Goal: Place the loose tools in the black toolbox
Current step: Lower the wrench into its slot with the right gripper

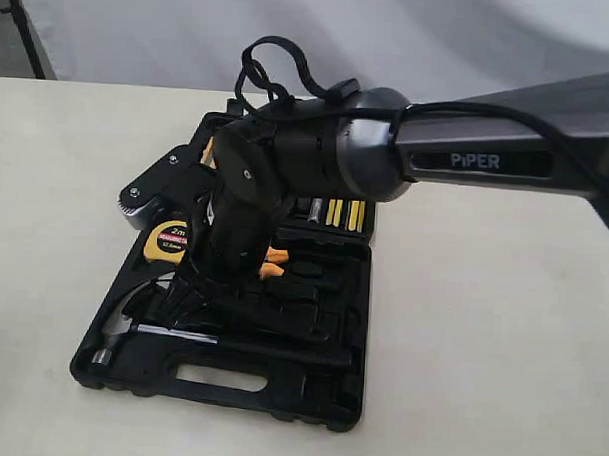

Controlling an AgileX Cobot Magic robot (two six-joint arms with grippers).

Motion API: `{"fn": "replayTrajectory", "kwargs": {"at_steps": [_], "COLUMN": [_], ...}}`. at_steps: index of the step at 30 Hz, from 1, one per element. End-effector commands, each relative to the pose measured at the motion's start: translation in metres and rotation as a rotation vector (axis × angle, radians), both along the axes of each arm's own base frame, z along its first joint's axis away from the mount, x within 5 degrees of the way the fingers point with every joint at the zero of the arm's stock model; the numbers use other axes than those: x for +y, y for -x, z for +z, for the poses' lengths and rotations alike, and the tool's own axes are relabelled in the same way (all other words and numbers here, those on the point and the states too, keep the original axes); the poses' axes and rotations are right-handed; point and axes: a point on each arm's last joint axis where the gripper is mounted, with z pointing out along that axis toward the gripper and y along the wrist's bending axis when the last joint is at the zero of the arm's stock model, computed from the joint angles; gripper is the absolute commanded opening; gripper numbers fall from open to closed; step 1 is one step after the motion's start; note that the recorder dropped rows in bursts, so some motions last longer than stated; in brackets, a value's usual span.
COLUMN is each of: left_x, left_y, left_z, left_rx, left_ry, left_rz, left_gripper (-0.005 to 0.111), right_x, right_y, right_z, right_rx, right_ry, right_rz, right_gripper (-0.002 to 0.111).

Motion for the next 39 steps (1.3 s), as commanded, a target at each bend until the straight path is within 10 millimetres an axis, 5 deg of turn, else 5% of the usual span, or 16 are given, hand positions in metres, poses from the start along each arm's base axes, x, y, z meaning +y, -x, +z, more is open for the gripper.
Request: {"fn": "replayTrajectory", "kwargs": {"at_steps": [1, 7, 14, 26, 29, 34, 39], "left_x": [0.0, 0.0, 0.0, 0.0, 0.0, 0.0, 0.0], "left_y": [0.002, 0.002, 0.002, 0.002, 0.002, 0.002, 0.002], "left_z": [-0.001, -0.001, -0.001, -0.001, -0.001, -0.001, -0.001], "left_rx": [-0.005, -0.005, -0.005, -0.005, -0.005, -0.005, -0.005], "left_ry": [0.027, 0.027, 0.027, 0.027, 0.027, 0.027, 0.027], "left_rz": [0.001, 0.001, 0.001, 0.001, 0.001, 0.001, 0.001], "left_gripper": [0.001, 0.001, 0.001, 0.001, 0.001, 0.001, 0.001], "right_x": [0.001, -0.004, -0.031, -0.025, -0.027, -0.029, -0.036], "right_y": [-0.003, -0.005, -0.016, -0.02, -0.019, -0.017, -0.017], "right_z": [-0.002, 0.002, 0.008, -0.024, -0.035, -0.034, -0.014], "right_rx": [0.004, 0.047, 0.172, 0.183, 0.212, 0.222, 0.175], "right_ry": [-0.033, -0.021, 0.087, 0.105, 0.149, 0.172, 0.223], "right_rz": [-0.035, -0.061, -0.037, 0.109, 0.145, 0.17, 0.192], "right_gripper": [0.006, 0.038, 0.039, 0.039, 0.034, 0.0, 0.0]}}
